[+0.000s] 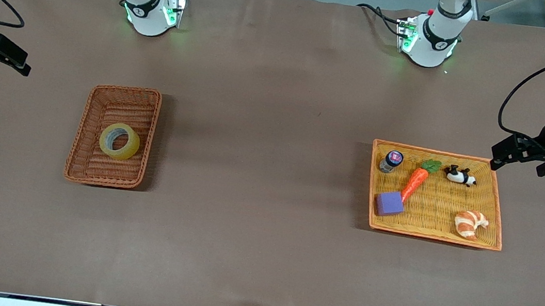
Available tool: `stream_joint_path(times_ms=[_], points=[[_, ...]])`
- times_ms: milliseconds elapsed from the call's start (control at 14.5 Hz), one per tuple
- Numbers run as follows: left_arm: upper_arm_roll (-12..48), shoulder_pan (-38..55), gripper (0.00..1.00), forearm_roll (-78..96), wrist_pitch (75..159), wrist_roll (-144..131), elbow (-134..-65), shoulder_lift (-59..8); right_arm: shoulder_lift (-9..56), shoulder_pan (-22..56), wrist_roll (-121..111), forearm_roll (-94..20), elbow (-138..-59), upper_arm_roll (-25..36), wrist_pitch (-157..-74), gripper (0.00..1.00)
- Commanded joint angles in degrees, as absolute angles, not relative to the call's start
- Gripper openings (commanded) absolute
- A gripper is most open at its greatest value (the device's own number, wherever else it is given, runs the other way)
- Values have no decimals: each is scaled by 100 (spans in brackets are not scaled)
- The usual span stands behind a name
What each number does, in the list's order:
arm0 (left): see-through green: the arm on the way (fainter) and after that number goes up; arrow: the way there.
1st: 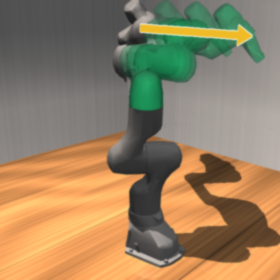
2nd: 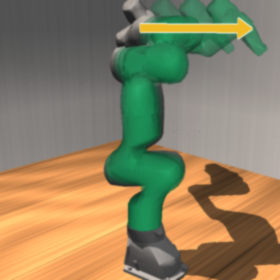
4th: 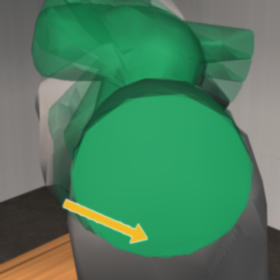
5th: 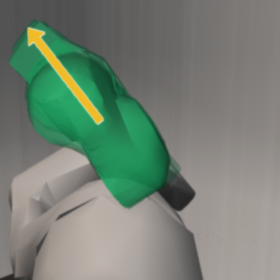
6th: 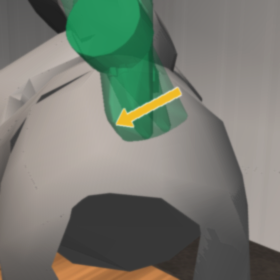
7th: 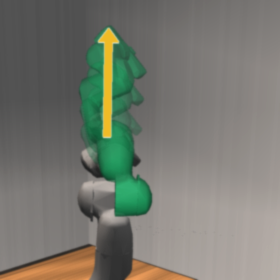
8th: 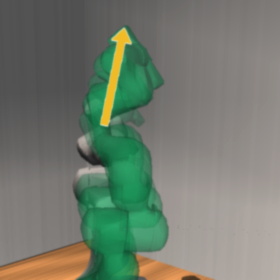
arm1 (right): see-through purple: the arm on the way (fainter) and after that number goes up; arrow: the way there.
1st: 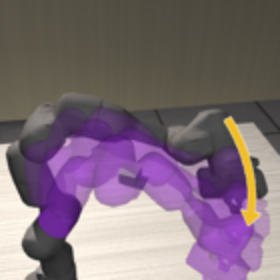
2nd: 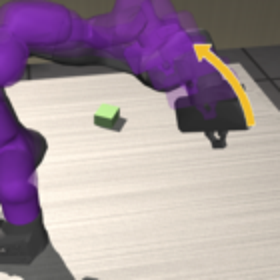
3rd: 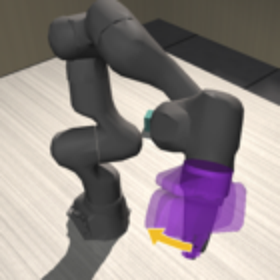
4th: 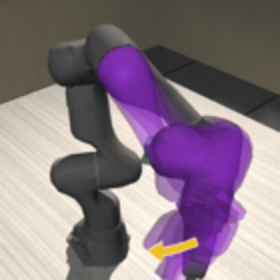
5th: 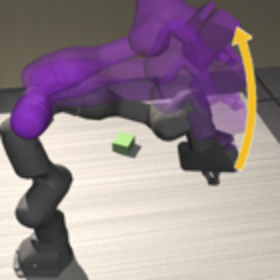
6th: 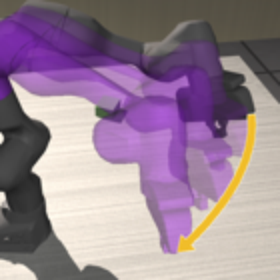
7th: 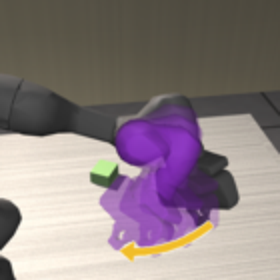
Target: Move tape to another basket
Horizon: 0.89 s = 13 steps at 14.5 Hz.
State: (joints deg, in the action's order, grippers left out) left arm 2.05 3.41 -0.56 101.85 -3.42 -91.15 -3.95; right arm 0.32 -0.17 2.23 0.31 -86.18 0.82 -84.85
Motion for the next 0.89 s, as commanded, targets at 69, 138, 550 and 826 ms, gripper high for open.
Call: stream_joint_path(times_ms=[69, 138, 550, 826], points=[[246, 352, 100, -184, 10151, -422, -8947, -448, -44, 9, 167, -26, -8648, 114, -8464, 100], [246, 360, 100, -176, 10160, -422, -8947, -448, -44, 17, 176, -26, -8640, 114, -8473, 100], [246, 360, 100, -176, 10151, -422, -8903, -457, -44, 17, 176, -26, -8648, 114, -8464, 100], [246, 369, 100, -176, 10151, -422, -8903, -457, -44, 18, 176, -26, -8648, 114, -8429, 100]])
